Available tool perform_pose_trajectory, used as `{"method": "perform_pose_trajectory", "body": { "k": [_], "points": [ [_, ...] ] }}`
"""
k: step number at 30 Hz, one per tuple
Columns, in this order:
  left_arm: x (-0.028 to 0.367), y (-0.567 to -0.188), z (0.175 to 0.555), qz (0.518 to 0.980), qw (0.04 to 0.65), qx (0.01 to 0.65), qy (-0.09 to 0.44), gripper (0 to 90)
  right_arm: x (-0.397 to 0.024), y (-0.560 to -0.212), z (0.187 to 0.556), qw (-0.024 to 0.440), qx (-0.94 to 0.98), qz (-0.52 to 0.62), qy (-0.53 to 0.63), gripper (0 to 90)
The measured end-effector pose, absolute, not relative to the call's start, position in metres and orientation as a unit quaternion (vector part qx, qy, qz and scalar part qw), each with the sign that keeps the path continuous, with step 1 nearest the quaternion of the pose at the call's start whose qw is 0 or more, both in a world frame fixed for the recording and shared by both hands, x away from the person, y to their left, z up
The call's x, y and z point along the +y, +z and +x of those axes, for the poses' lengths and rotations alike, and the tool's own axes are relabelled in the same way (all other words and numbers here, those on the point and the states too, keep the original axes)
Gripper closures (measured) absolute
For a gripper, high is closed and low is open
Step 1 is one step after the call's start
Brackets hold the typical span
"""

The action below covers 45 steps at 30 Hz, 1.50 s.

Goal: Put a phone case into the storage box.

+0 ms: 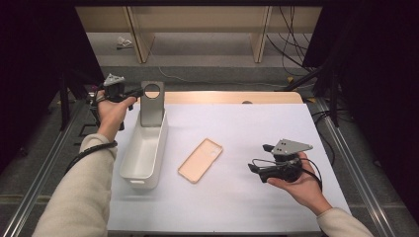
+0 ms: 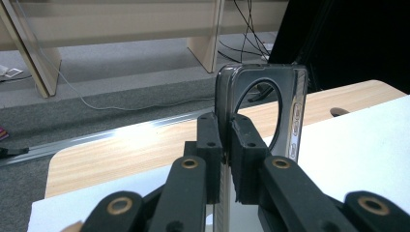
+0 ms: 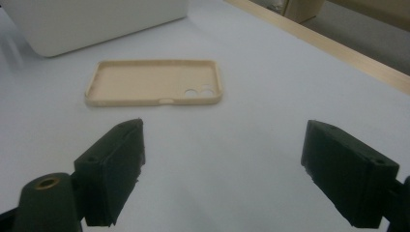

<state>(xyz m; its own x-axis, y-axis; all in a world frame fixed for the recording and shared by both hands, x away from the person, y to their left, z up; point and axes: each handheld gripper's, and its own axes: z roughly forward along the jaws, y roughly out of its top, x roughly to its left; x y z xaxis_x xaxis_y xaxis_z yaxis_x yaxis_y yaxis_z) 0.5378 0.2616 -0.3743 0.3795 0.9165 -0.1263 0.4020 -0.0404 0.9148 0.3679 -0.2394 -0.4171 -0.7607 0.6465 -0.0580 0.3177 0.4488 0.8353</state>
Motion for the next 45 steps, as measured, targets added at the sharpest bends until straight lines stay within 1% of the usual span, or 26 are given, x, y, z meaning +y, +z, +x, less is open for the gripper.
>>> {"method": "perform_pose_trajectory", "body": {
  "k": [24, 45],
  "points": [
    [0.266, -0.392, 0.541, 0.670, 0.477, 0.508, 0.256, 82.6, -0.239, -0.417, 0.368, 0.188, 0.830, 0.289, 0.438, 16.4],
    [0.268, -0.397, 0.543, 0.687, 0.447, 0.508, 0.265, 82.0, -0.239, -0.417, 0.368, 0.186, 0.831, 0.288, 0.438, 16.4]
  ]
}}
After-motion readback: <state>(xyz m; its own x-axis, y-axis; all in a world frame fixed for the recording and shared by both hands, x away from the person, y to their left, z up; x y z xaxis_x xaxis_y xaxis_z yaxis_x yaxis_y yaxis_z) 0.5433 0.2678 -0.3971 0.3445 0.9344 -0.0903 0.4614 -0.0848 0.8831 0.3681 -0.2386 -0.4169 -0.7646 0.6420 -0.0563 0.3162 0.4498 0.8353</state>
